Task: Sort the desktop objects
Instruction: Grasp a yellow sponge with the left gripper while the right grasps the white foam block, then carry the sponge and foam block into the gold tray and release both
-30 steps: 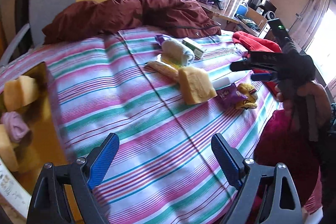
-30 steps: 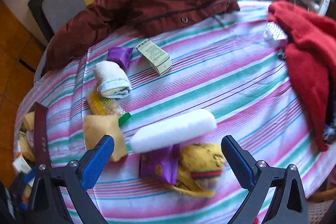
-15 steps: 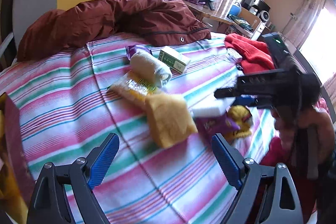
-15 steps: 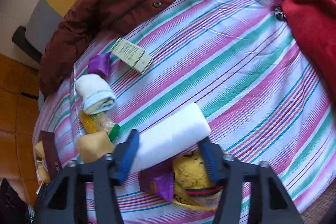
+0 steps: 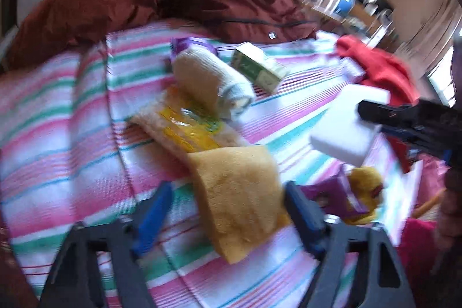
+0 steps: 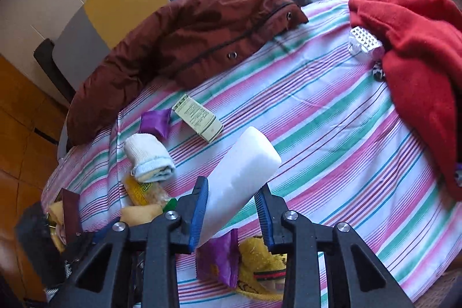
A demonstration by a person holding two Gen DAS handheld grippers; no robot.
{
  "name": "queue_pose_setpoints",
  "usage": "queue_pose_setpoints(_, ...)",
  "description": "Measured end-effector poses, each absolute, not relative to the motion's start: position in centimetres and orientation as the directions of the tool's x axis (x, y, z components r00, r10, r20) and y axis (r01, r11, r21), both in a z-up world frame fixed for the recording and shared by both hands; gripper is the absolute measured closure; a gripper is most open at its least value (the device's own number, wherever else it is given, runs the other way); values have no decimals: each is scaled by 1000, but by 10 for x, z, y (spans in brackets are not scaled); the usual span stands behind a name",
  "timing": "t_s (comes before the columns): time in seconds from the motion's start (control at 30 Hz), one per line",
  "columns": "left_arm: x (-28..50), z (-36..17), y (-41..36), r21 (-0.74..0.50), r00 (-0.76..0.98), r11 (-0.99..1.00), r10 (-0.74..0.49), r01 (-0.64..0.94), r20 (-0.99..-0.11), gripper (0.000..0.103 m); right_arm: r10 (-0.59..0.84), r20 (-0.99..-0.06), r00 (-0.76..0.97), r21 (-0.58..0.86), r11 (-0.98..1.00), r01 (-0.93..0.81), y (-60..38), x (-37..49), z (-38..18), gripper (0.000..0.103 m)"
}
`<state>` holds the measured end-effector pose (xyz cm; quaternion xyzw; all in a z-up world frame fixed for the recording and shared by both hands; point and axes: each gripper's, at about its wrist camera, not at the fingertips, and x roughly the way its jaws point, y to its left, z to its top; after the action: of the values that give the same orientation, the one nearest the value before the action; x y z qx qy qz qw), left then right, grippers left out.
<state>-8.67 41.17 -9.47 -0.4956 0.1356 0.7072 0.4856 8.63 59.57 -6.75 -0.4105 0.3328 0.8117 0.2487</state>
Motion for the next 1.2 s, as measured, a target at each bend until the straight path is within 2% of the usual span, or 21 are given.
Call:
queue_pose_setpoints(0.07, -84, -89, 404, -291, -43, -472, 577, -832, -816, 44, 148, -826, -543, 319, -673, -668, 593, 86, -64, 70)
queue_pose_setpoints(0.13, -82, -82, 394, -287, -56, -463, 598, -839, -800, 45, 162, -813, -559, 308, -695, -650, 589, 83, -59, 70)
queue_pose_setpoints(0.37, -91, -50, 326, -322, -94, -492, 649, -809, -755, 45, 129, -749, -650, 266, -840, -473, 549, 65, -38, 70)
queue_pose_setpoints(0.53, -98, -29, 265, -302, -176, -555, 649, -775, -740, 45, 73, -756, -651, 204, -918, -340, 513, 53, -37, 70)
queue_pose_setpoints(0.77, -128, -1, 172, -302, -321, -662, 648, -686, -691, 45, -39, -757, -652, 235, -948, -216, 464, 45, -24, 70)
queue_pose_setpoints(1.07, -158, -11, 110, -324, -400, -758, 596, -566, -697, 44, -241, -711, -660, 257, -963, 75, 332, 9, 13, 69)
queue_pose_setpoints(1.2, -166, -25, 88, -348, -387, -790, 568, -505, -726, 36, -287, -733, -617, 245, -957, 154, 283, -10, 7, 66)
